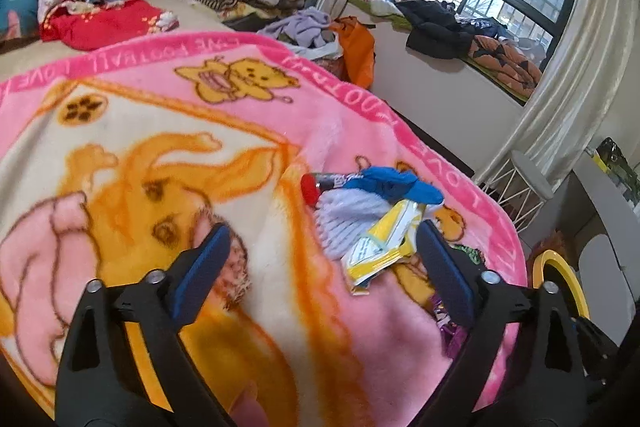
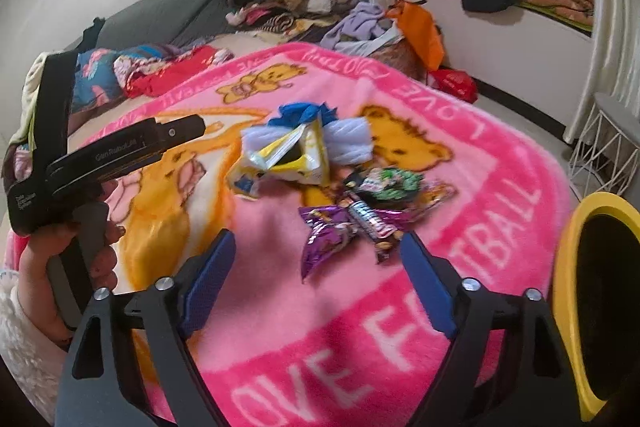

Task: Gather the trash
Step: 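Grasp the yellow-white wrapper with the left tool while the right tool grasps the purple wrapper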

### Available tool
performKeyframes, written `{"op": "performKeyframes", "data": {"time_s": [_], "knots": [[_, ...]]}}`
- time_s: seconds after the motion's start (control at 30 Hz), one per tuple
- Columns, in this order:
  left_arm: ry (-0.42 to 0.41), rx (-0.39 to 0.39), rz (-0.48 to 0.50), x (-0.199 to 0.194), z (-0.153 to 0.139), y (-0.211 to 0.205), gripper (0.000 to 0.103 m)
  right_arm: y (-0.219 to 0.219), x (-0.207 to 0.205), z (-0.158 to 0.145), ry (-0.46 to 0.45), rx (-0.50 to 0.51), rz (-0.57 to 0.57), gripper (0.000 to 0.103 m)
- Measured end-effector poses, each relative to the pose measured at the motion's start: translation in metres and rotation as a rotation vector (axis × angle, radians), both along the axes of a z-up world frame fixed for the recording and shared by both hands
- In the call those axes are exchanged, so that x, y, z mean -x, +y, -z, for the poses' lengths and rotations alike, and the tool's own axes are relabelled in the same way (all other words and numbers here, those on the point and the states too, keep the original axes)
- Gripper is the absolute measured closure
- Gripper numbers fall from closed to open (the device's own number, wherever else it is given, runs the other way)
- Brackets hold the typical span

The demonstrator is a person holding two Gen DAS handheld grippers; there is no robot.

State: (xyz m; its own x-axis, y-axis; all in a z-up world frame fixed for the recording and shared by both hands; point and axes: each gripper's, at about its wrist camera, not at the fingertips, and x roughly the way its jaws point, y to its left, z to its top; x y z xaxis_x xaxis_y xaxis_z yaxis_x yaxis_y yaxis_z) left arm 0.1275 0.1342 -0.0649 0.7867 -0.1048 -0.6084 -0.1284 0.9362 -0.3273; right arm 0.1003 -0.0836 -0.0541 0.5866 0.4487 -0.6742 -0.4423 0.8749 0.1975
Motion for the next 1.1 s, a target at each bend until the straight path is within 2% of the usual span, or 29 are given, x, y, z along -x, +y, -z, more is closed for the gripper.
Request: {"op": "performKeyframes", "data": {"time_s": [0.17, 0.37, 0.47, 0.57, 0.63, 0.73, 0.83, 0.87, 0.93, 1.1], "knots": [[0.034, 0.107, 0.058, -0.004, 0.017, 0.005, 0.044, 0.013, -0.009, 0.016, 0.057, 0.012, -0.008, 0.033], [0.054, 0.148, 0.113, -0.009, 0.028, -0.002, 0.047, 0.022, -0.018, 0.031, 0.103, 0.033, -0.004, 0.04], [0.049, 0.141, 0.159, -0.01, 0.029, -0.008, 0.047, 0.024, -0.022, 0.035, 0.121, 0.026, 0.0, 0.045], [0.08, 0.116, 0.19, -0.016, 0.034, -0.016, 0.047, 0.025, -0.025, 0.039, 0.145, 0.017, -0.004, 0.055], [0.097, 0.11, 0.196, -0.022, 0.037, -0.018, 0.047, 0.024, -0.026, 0.042, 0.16, 0.008, -0.012, 0.069], [0.105, 0.115, 0.204, -0.028, 0.04, -0.022, 0.047, 0.021, -0.025, 0.042, 0.176, -0.012, -0.019, 0.081], [0.112, 0.094, 0.207, -0.033, 0.041, -0.028, 0.049, 0.019, -0.022, 0.039, 0.174, -0.028, -0.034, 0.083], [0.115, 0.089, 0.207, -0.034, 0.041, -0.029, 0.059, 0.019, -0.021, 0.038, 0.17, -0.032, -0.039, 0.083], [0.119, 0.074, 0.201, -0.034, 0.041, -0.032, 0.069, 0.019, -0.019, 0.037, 0.17, -0.038, -0.051, 0.084], [0.108, 0.056, 0.21, -0.025, 0.037, -0.036, 0.07, 0.015, -0.014, 0.032, 0.166, -0.056, -0.062, 0.085]]}}
